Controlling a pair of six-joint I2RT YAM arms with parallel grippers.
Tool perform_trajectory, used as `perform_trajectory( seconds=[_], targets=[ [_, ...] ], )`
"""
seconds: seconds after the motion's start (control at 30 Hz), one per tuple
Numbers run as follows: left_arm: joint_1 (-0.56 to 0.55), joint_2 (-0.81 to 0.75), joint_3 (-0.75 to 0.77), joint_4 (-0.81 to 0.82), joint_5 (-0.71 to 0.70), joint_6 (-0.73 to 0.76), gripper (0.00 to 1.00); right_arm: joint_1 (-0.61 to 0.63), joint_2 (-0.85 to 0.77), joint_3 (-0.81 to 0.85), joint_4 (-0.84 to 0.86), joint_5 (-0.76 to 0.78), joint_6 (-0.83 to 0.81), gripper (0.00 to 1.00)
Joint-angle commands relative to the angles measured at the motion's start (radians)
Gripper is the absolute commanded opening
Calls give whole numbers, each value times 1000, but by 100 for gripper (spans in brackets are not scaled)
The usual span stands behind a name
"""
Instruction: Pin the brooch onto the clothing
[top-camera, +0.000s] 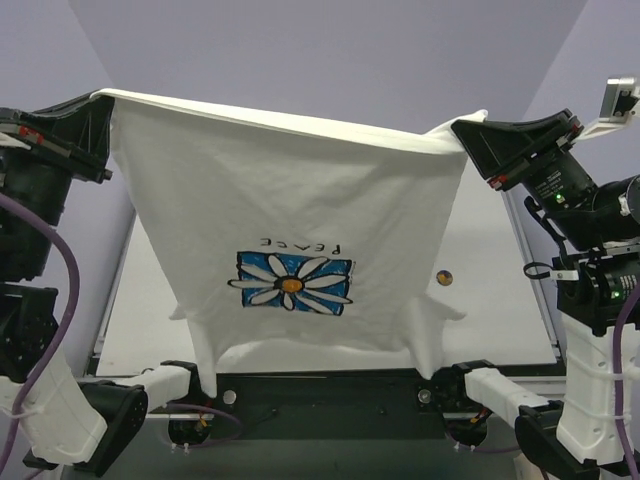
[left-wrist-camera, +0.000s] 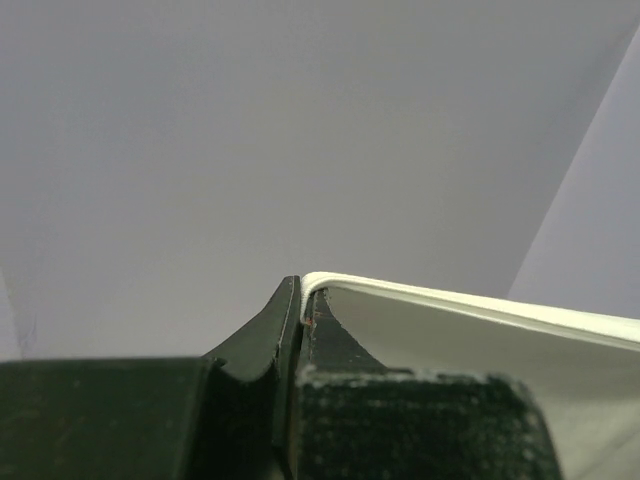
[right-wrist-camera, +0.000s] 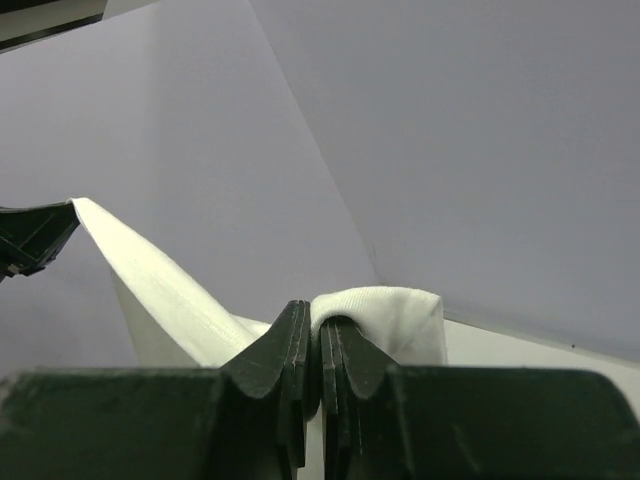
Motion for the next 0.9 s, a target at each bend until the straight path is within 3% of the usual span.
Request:
perform_trajectory(
  seconds=[0.0,0.2,0.37,0.5,0.63,0.7,0.87],
  targets=[
    [16,110,16,-23,-51,25,0,-9,23,8,50,20,-12,0],
    [43,205,-68,3,-34,22,0,-11,122,-12,40,64,-34,0],
    [83,314,-59,29,-23,11,0,-9,306,43,78,53,-14,0],
    [99,469,72,26,-24,-4,0,-11,509,255,46,52,-2,0],
    [108,596,240,18,-26,-44,0,-19,763,646,-8,66,32,0],
    [122,630,274,54,-35,-59,0,-26,825,742,7,96,69,0],
    [132,598,254,157,-50,-86,0,-63,793,636,210,196,98,0]
  ],
)
